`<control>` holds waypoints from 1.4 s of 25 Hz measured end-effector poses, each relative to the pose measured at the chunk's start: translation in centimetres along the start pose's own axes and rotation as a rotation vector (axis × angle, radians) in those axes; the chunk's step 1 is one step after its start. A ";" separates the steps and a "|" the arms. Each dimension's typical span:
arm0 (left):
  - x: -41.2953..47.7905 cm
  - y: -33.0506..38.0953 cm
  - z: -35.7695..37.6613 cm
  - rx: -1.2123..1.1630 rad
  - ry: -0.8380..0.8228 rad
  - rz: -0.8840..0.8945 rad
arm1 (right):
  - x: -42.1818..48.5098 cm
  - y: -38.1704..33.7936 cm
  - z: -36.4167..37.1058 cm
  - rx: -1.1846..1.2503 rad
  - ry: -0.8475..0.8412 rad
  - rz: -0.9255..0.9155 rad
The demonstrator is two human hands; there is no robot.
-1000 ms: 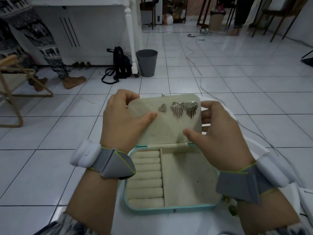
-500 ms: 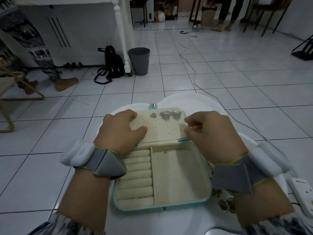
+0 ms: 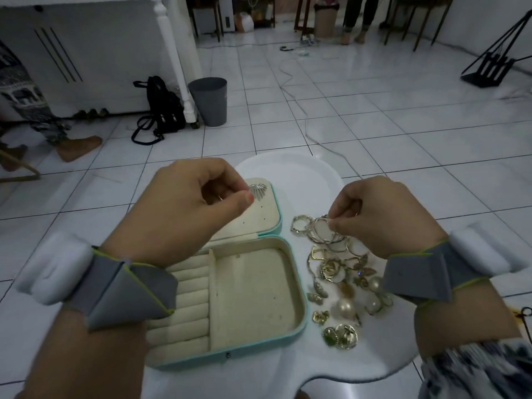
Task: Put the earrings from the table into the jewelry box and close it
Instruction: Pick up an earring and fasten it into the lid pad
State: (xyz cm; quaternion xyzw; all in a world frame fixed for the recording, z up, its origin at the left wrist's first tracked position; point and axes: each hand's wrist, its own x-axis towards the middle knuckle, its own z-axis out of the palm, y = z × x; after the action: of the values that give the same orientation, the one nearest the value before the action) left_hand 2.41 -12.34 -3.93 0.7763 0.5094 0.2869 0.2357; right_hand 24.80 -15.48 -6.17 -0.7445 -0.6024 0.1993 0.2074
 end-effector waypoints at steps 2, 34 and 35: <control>0.2 0.8 1.1 0.001 -0.044 0.038 | -0.1 0.5 -0.5 -0.016 -0.028 0.008; 0.2 3.4 7.8 0.155 -0.180 0.085 | -1.3 1.8 -1.5 0.048 -0.278 -0.131; 0.3 3.4 7.9 0.106 -0.182 0.075 | -1.3 1.6 -1.4 0.073 -0.276 -0.141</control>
State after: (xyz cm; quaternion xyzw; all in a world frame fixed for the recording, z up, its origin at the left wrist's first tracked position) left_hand 10.12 -13.87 -7.33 0.8289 0.4710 0.1965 0.2289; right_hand 26.64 -17.14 -5.87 -0.6580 -0.6682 0.3064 0.1632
